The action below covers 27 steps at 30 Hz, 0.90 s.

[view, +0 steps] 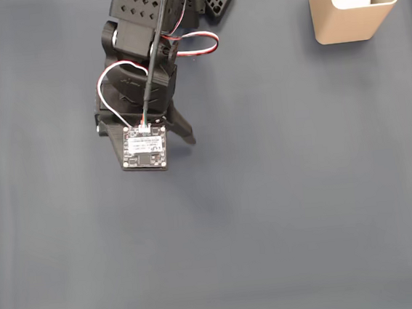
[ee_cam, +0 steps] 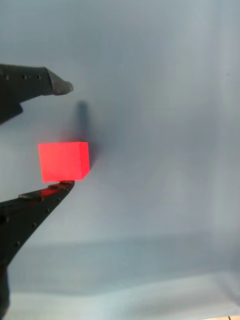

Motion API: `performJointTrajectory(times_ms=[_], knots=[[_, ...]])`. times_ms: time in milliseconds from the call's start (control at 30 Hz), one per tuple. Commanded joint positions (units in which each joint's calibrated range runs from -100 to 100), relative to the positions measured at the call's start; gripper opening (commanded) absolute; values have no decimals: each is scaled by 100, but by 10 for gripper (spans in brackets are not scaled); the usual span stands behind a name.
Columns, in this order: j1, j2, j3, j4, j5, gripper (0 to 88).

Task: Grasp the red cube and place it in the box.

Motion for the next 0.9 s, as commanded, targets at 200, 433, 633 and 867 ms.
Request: performJointTrajectory(times_ms=[200,433,633,867], knots=[[69,-353,241,-132,5,411],[190,-85,4,-165,24,411],[225,2,-41,-190,24,411],[176,19,-96,-231,-24,411]])
